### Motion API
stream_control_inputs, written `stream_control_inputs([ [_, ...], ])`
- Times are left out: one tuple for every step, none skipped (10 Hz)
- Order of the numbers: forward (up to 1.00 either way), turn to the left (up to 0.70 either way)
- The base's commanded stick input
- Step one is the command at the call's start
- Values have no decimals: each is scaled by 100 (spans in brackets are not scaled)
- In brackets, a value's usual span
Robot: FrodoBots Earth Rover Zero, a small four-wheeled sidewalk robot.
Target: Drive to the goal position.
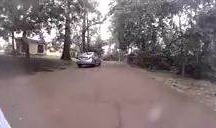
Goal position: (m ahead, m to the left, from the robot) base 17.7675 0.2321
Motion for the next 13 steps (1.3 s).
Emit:
stream_control_inputs([
  [70,0],
  [70,0],
  [70,0],
  [70,0],
  [70,0],
  [70,0],
  [70,0],
  [70,0],
  [70,0],
  [70,0],
  [70,0],
  [70,0],
  [70,0],
])
